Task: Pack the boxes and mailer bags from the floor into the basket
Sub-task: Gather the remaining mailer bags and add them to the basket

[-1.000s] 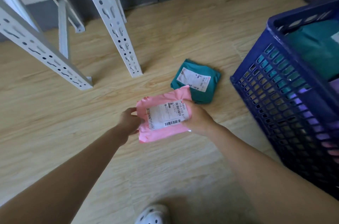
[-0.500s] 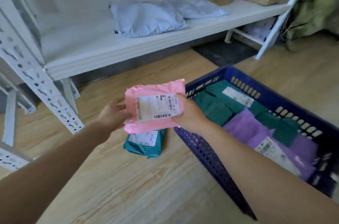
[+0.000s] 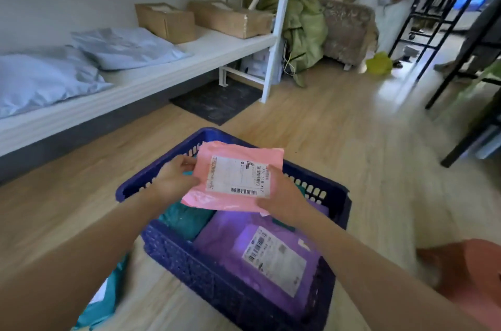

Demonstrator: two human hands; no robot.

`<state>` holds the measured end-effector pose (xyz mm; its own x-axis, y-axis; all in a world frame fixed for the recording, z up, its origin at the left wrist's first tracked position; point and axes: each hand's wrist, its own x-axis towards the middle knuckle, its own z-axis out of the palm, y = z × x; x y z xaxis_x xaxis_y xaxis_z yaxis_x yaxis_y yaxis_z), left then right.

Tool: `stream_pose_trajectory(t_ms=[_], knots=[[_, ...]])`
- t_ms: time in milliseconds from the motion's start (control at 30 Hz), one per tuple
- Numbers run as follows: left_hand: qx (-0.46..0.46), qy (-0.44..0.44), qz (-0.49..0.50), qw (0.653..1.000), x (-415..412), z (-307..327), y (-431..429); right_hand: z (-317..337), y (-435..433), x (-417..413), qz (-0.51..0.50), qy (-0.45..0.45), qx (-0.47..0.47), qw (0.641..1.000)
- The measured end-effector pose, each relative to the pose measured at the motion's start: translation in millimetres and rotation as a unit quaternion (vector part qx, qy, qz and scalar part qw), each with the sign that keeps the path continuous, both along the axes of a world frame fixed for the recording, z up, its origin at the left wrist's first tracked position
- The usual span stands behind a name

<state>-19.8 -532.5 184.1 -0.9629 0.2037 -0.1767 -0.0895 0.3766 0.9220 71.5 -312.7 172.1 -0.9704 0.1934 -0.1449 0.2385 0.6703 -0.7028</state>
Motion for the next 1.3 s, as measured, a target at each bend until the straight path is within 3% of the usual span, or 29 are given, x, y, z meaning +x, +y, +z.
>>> stream_pose_trajectory(t_ms=[200,467,700,900,1100,1200,1300], knots=[[-0.033,-0.057,-0.077,0.995,2.2,-26.1,90.0,-21.4,71.2,15.7,-0.038,-0.098,0.031,0.994],[-0.084,-0.086,-0.16,0.98,-5.6,-57.8,131.9,-50.8,98.5,23.7,-0.086,-0.184,0.038,0.978],[-0.131,-0.058,-0.217,0.966,-12.0,-74.1,148.8,-57.0,98.2,24.7,-0.125,-0.181,0.025,0.975],[-0.126,-0.027,-0.245,0.961,-19.8,-81.6,155.8,-70.7,85.8,18.7,-0.141,-0.198,0.105,0.964],[-0.144,0.012,-0.284,0.948,-19.4,-88.9,164.3,-79.0,78.4,14.6,-0.116,-0.205,0.116,0.965],[-0.186,0.06,-0.333,0.922,-17.0,-86.1,168.2,-91.6,80.3,13.2,-0.103,-0.216,0.113,0.964],[-0.309,0.109,-0.418,0.847,-12.9,-82.6,173.8,-99.1,80.5,11.8,-0.089,-0.24,0.107,0.961]])
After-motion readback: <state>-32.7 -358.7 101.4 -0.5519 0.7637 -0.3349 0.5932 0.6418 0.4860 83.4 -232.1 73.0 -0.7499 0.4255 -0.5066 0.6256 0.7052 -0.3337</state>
